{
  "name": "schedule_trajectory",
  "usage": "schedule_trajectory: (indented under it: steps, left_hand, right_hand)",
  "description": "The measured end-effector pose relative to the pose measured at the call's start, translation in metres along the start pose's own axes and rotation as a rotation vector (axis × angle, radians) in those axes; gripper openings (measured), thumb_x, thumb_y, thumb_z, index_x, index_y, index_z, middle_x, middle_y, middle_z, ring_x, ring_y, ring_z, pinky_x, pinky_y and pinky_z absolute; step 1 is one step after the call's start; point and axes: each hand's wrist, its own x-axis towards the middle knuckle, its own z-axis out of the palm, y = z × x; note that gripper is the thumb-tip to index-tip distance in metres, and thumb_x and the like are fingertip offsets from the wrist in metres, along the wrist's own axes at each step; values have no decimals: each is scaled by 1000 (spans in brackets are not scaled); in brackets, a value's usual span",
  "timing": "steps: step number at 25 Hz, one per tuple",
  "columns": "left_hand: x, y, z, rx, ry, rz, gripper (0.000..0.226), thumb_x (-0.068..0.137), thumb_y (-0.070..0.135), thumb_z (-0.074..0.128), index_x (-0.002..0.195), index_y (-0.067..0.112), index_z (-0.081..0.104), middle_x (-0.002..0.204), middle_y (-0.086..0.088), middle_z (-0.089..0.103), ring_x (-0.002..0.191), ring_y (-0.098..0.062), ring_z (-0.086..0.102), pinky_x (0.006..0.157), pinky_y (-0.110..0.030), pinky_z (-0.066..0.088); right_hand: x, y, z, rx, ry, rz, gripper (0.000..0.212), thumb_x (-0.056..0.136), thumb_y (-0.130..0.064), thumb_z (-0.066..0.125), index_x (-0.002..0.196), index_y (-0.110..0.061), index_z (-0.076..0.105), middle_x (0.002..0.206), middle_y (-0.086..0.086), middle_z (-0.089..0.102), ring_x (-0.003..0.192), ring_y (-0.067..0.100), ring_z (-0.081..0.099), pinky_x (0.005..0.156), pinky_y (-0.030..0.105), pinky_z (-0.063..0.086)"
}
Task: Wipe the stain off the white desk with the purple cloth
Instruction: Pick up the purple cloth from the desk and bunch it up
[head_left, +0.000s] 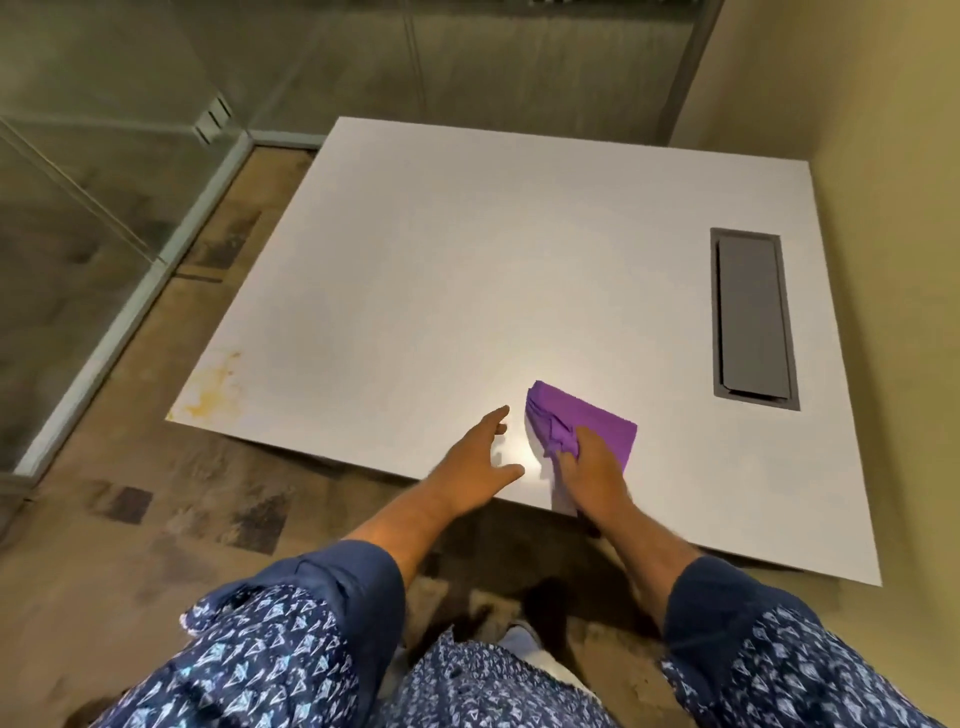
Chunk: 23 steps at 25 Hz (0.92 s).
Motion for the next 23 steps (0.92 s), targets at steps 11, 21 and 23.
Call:
schedule_trajectory:
  steps: [11, 21, 23]
  left_hand:
    - [-38, -38, -109, -766, 203, -143, 69, 92, 63, 62, 147, 24, 51, 146, 2, 57, 136, -28, 54, 109, -38, 42]
    - [-95, -159, -251, -827, 114, -28, 47, 87, 28, 73, 132, 18, 65, 128, -7, 73, 118, -24, 70, 99, -36, 57]
    - [-103, -189, -275, -660, 157, -14, 41, 91, 21, 72, 131, 22, 65, 127, -2, 73, 116, -20, 70, 98, -31, 56]
  right_hand:
    - [-43, -146, 42, 1473, -526, 223, 45, 105, -13, 58, 147, 2, 55, 123, 22, 74, 107, 33, 76, 94, 44, 63]
    - [-87, -256, 210, 1545, -629, 323, 54, 90, -19, 80, 139, 2, 66, 139, 26, 68, 119, 41, 72, 94, 52, 61]
    - [-89, -274, 238, 1558, -583, 376, 53, 96, -23, 74, 141, 3, 63, 142, 26, 66, 124, 40, 69, 96, 52, 60]
